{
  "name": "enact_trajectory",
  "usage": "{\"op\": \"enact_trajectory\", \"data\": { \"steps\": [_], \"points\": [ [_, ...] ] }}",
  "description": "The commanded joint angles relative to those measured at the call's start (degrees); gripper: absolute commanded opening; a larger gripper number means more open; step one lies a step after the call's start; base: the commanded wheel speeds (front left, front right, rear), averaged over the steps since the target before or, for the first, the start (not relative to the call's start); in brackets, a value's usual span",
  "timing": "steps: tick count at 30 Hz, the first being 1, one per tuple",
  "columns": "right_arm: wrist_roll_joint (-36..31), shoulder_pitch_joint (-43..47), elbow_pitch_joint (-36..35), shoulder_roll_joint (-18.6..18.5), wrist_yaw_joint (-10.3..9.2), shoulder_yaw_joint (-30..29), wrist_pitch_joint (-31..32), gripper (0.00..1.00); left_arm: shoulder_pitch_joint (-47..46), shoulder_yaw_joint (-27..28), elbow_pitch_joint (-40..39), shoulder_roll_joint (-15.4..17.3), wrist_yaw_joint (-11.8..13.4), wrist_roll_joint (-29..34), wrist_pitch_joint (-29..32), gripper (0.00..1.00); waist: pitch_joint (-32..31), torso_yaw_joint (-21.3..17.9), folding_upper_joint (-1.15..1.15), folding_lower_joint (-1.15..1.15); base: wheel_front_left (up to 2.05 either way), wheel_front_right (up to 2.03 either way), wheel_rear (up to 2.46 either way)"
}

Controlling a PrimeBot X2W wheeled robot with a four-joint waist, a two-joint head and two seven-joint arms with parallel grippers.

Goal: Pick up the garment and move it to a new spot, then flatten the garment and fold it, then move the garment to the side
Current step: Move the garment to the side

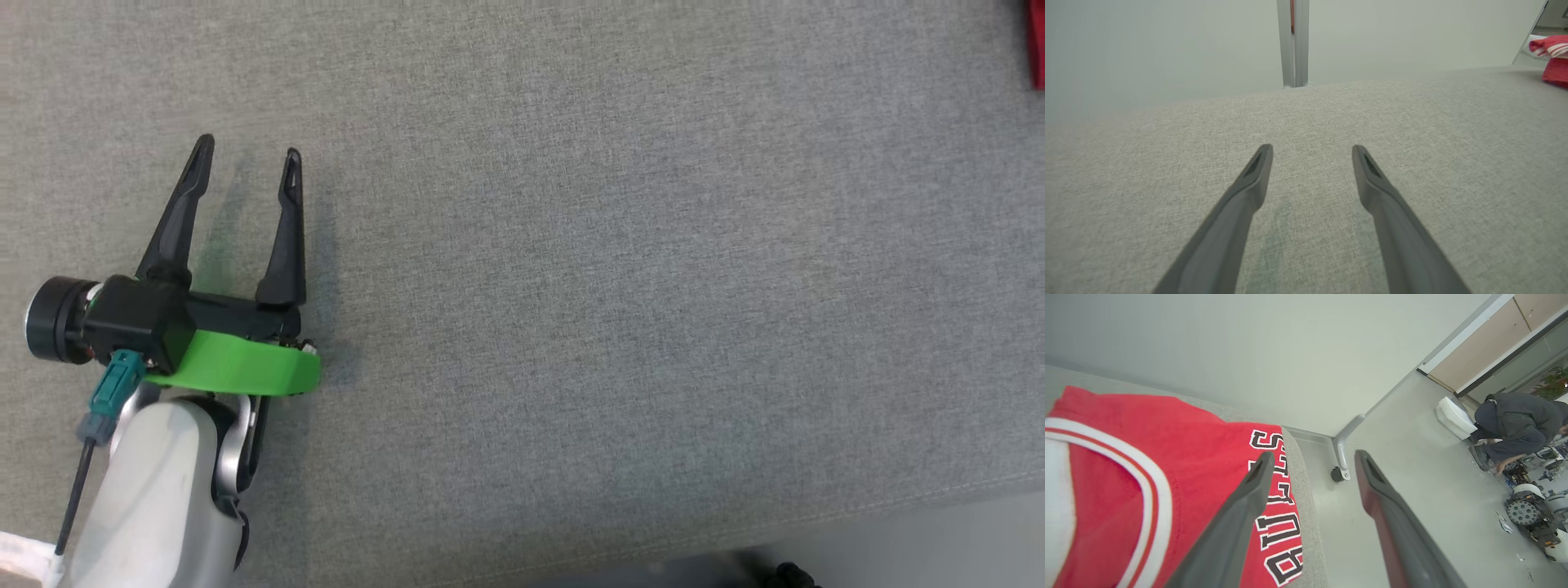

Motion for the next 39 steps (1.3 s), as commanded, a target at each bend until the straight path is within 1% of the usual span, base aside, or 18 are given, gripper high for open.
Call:
{"op": "enact_trajectory", "data": {
  "steps": [1,6,9,13,15,20,25,28,32,39],
  "points": [
    [-0.66,-0.29,0.27,1.23,-0.10,0.00,-1.63,1.00,1.20,0.32,0.55,0.22,0.34,-0.46,-0.52,1.00,-2.68,-0.10,0.00,-0.01,0.00,0.00,0.00],
    [-1.55,1.42,-1.00,5.55,-0.11,0.73,-7.28,1.00,4.14,1.32,2.51,0.05,0.99,-1.50,-1.38,1.00,-8.29,-0.28,0.00,-0.01,0.00,0.00,0.00],
    [-1.69,3.35,-2.98,7.56,-0.11,0.91,-9.10,1.00,6.16,2.00,3.37,0.04,1.42,-2.15,-1.71,1.00,-11.31,-0.26,0.00,-0.01,0.00,0.00,0.00],
    [-1.65,7.96,-7.10,11.03,-0.10,-0.91,-10.03,1.00,9.15,3.05,3.87,0.28,2.25,-2.87,-2.13,1.00,-15.12,-0.27,0.00,-0.01,0.00,0.00,0.00],
    [-2.20,11.03,-10.63,12.80,-0.11,-2.83,-10.08,1.00,10.59,3.74,3.92,0.44,2.56,-2.90,-2.34,1.00,-16.86,-0.20,0.00,-0.01,0.00,0.00,0.00],
    [-4.44,22.07,-19.92,17.72,-0.10,-8.94,-10.09,1.00,13.98,4.98,4.08,0.51,3.28,-3.90,-2.38,1.00,-20.76,0.28,0.00,-0.01,0.00,0.00,0.00],
    [-6.81,32.66,-26.77,22.89,-0.10,-14.05,-10.10,1.00,16.48,5.65,4.25,0.16,3.57,-4.55,-2.54,1.00,-23.71,0.85,0.00,-0.01,0.00,0.00,0.00],
    [-7.55,39.09,-30.20,26.72,-0.10,-16.63,-10.10,1.00,17.86,5.96,4.46,-0.17,3.78,-4.85,-2.63,1.00,-25.40,1.04,0.00,-0.01,0.00,0.00,0.00],
    [-8.37,45.96,-34.07,31.34,-0.10,-18.96,-10.11,1.00,19.34,6.01,4.73,-0.60,3.95,-5.13,-2.69,1.00,-27.38,1.06,0.00,-0.01,0.00,0.00,0.00],
    [-9.93,56.15,-38.96,37.04,-0.09,-20.04,-10.11,1.00,20.31,5.73,5.73,-0.57,3.42,-5.46,-2.67,1.00,-30.44,1.84,0.00,-0.01,0.00,0.00,0.00]
  ]
}}
